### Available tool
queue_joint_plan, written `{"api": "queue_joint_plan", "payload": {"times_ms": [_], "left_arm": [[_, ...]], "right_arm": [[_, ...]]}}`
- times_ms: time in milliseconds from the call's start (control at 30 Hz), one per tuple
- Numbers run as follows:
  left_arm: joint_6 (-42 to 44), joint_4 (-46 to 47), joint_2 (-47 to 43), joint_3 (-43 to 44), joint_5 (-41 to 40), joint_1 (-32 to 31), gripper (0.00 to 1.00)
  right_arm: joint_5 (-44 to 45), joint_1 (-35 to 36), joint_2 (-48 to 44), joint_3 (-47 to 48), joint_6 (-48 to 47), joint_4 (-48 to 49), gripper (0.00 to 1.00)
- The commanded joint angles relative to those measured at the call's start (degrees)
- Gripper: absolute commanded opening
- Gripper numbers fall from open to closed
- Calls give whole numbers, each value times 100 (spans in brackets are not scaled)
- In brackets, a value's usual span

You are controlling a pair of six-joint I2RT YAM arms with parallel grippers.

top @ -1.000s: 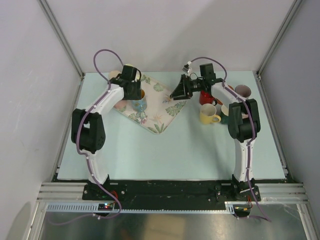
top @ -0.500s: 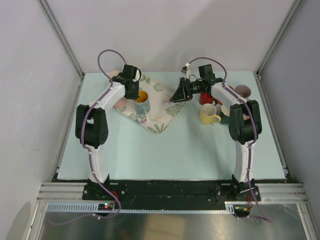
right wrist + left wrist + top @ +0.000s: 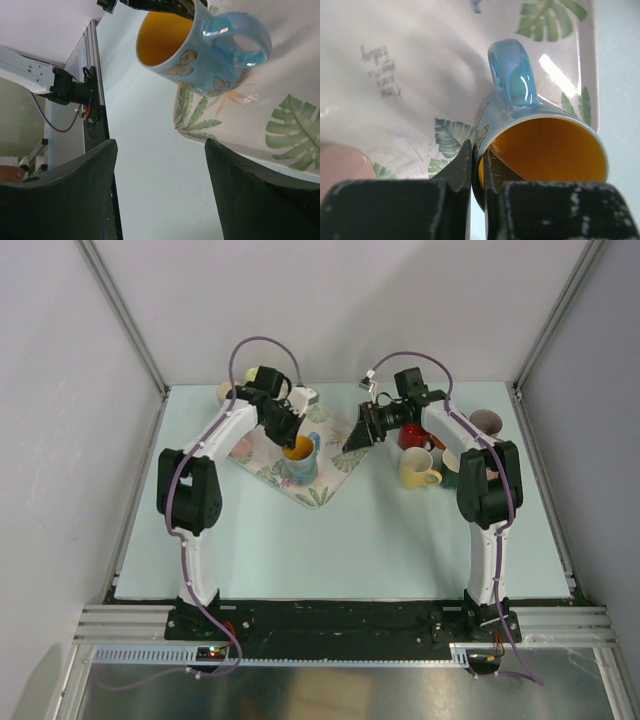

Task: Turn the mug right side up
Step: Pick up the cup from the tray.

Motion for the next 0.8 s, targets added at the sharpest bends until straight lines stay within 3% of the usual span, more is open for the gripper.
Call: {"api": "queue_joint_plan", "payload": {"times_ms": [0, 100, 200, 300, 600, 767], "left_arm": [[1982, -556, -87, 522, 654, -318, 1], [2610, -690, -25, 531, 577, -425, 9], [2806, -703, 39, 589, 624, -446, 31], [2669, -673, 69, 663, 644, -446, 42], [1185, -621, -358, 1481, 572, -266, 61], [-68, -631, -871, 1719, -209, -54, 73]], "right_arm": [[-33, 38, -203, 296, -746, -464, 76], [23, 39, -181, 398, -1437, -855, 76], [57, 39, -177, 576, -2615, -1600, 76], [235, 58, -94, 813, -3764, -2270, 77], [1104, 478, -71, 1012, -5835, -2397, 80], [1486, 809, 253, 1333, -6226, -2068, 82]]}}
